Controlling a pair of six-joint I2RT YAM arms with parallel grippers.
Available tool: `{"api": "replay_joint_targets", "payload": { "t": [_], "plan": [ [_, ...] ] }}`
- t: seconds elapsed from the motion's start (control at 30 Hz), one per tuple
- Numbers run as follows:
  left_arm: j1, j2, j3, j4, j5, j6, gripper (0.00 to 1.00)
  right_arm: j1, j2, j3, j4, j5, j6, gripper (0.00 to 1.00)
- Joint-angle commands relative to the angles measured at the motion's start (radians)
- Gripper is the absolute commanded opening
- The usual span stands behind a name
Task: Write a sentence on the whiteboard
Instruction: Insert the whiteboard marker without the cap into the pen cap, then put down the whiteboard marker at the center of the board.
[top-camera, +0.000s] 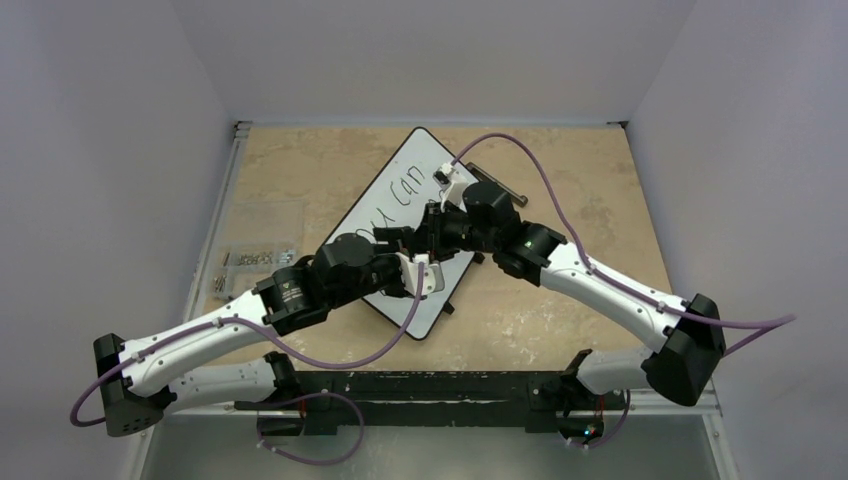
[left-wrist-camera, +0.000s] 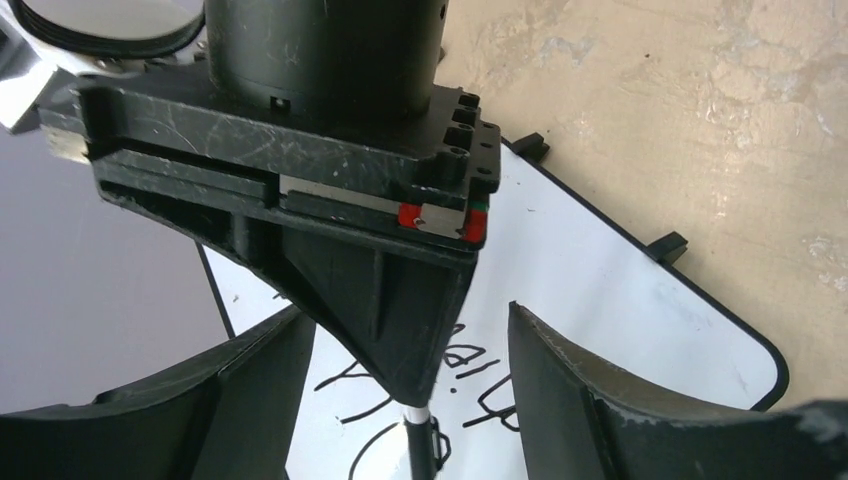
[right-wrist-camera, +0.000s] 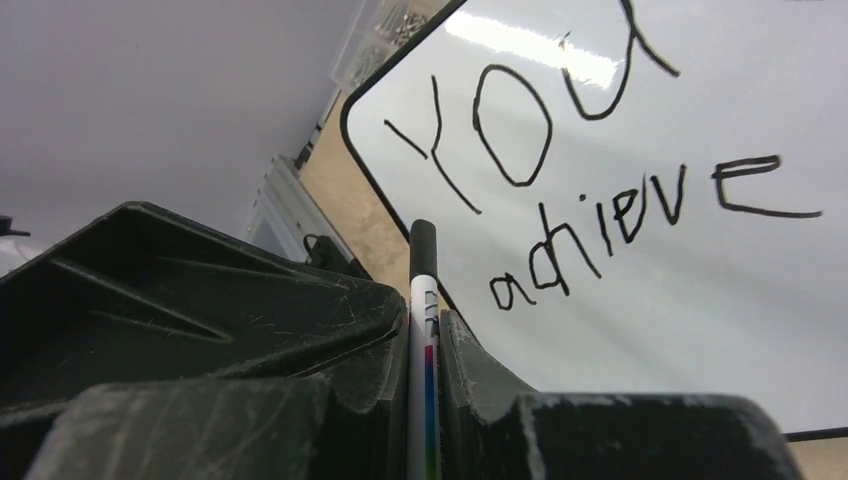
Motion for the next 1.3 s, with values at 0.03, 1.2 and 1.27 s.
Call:
{"api": "replay_joint_targets", "payload": {
  "t": [0.03,1.2,1.27],
  "plan": [
    [-0.008,-0.015,0.032,0.066,0.019,-0.008,0.74,0.001,-0.064,0.056,-0.035,0.137,-0.075,0.00],
    [0.133,0.076,0.064,0.223,-0.314,-0.091,0.90,-0.173,-0.207,-0.225,-0.123,0.968,-0.184,0.00],
    [0.145,0.080,0.066,0.225,-0.320,-0.098,0.90,-0.215,-0.189,-0.257,-0.073,0.956,-0.198,0.00]
  ]
}}
